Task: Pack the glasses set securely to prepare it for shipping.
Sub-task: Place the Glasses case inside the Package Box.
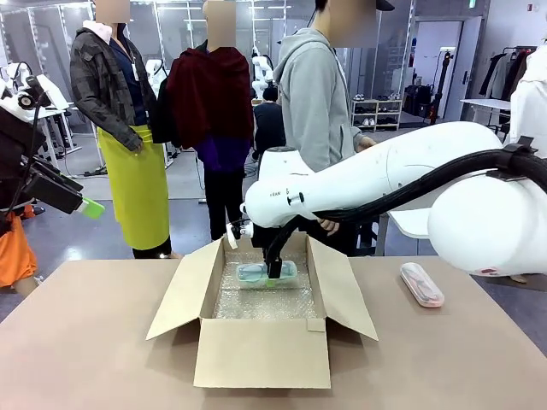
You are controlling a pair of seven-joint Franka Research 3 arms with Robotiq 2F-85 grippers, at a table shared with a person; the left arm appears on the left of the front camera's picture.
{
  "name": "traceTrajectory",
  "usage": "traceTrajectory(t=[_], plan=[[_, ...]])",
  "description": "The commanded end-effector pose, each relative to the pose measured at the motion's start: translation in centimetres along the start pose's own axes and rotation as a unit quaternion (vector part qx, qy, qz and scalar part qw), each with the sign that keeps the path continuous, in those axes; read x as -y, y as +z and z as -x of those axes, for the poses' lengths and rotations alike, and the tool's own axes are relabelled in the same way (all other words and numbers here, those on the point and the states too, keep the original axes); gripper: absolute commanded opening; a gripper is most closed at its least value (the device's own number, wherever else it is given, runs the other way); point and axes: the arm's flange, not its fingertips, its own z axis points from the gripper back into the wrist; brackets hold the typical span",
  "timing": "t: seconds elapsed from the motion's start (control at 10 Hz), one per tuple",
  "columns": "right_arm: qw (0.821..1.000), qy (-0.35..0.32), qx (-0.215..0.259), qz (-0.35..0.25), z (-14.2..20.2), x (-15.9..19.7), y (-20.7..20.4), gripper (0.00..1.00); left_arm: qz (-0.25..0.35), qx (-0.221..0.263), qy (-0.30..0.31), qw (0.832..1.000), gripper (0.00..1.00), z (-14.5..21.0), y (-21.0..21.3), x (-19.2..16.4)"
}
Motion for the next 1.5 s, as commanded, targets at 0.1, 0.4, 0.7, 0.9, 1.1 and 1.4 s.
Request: traceTrajectory(t=[0.1, 0.4, 0.7, 0.9, 1.1, 1.4], plan=[[1.0, -0.021, -0.02, -0.012, -0.7, 0.2, -0.4, 0.64, 0.0, 0.002, 0.0, 1.0, 1.0, 0.0, 0.1, 0.0], [0.999, -0.025, -0.021, -0.007, -0.6, 0.2, -0.2, 0.73, 0.0, 0.002, 0.0, 1.0, 1.0, 0.0, 0.1, 0.0], [0.999, -0.023, -0.022, -0.008, -0.6, 0.1, 0.1, 1.0, 0.0, 0.002, 0.0, 1.0, 1.0, 0.0, 0.1, 0.0], [1.0, -0.023, -0.015, -0.001, -0.8, 0.0, 0.9, 1.0, 0.0, 0.002, 0.0, 1.0, 1.0, 0.0, 0.1, 0.0], [1.0, -0.009, -0.004, -0.004, -0.1, 0.1, 0.1, 1.0, 0.0, 0.002, 0.0, 1.0, 1.0, 0.0, 0.1, 0.0], [1.0, -0.009, -0.004, -0.004, -0.1, 0.1, 0.1, 1.0, 0.0, 0.002, 0.0, 1.0, 1.0, 0.0, 0.1, 0.0]])
